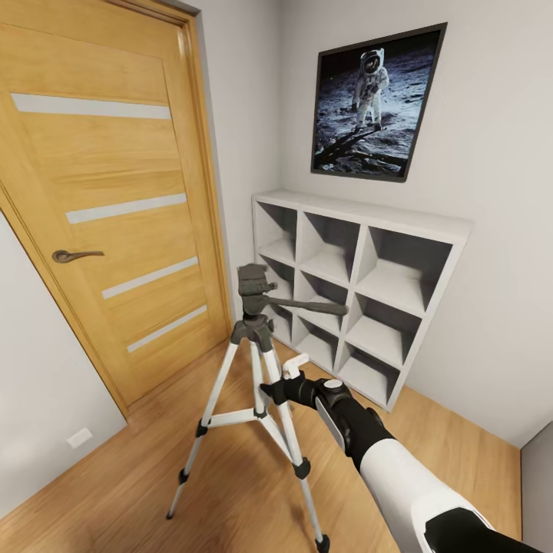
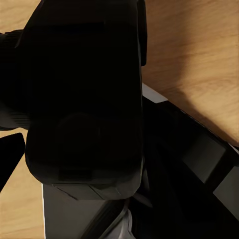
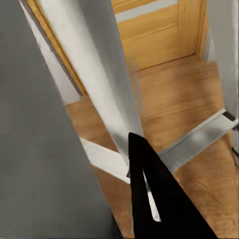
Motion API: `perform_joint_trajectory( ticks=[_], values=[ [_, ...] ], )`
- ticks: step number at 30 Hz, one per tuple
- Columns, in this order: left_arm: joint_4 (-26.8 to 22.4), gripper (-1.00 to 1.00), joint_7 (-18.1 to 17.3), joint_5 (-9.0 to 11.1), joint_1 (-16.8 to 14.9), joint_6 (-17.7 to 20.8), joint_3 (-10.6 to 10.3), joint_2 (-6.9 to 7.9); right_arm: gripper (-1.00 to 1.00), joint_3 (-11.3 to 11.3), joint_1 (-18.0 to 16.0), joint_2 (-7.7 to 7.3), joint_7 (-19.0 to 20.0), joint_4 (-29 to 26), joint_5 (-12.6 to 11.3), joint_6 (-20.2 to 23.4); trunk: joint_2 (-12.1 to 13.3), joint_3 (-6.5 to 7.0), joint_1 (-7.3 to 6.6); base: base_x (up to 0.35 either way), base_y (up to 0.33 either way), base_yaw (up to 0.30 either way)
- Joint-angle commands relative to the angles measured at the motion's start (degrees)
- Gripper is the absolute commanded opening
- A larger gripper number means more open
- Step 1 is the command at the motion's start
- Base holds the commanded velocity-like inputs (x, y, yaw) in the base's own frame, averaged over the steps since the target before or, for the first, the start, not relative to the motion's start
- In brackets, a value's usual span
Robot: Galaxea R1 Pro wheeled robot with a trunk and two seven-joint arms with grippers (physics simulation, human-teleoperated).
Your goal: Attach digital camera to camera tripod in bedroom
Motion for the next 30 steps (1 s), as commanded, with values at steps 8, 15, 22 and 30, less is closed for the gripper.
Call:
perform_joint_trajectory(
  ticks=[8, 15, 22, 30],
  values=[
    [0.04, -1.0, -0.17, 0.38, -0.04, -0.1, -0.49, 0.0, -1.0, 0.01, -0.04, 0.02, -0.49, -0.1, -0.25, 0.4, -0.12, -0.12, 0.03, 0.0, 0.0, 0.0],
    [-1.4, -1.0, 0.25, 0.2, -0.13, 0.09, -0.64, 2.06, -1.0, 0.02, -0.05, 0.02, -0.89, 4.49, -0.04, -0.43, -0.12, -0.12, 0.03, 0.0, 0.0, 0.0],
    [-34.3, -1.0, 0.65, 0.24, -0.44, 22.28, -0.31, 18.31, -1.0, 0.04, -0.04, 0.02, -1.01, 5.8, -0.34, -2.93, -0.12, -0.12, 0.03, 0.0, 0.0, 0.0],
    [-77.98, -1.0, 18.52, 1.47, -5.89, 58.75, 13.3, 25.51, -1.0, -0.06, -0.04, 0.02, -0.78, 5.77, -0.02, -3.0, -0.12, -0.12, 0.03, 0.0, 0.0, 0.0]
  ],
)
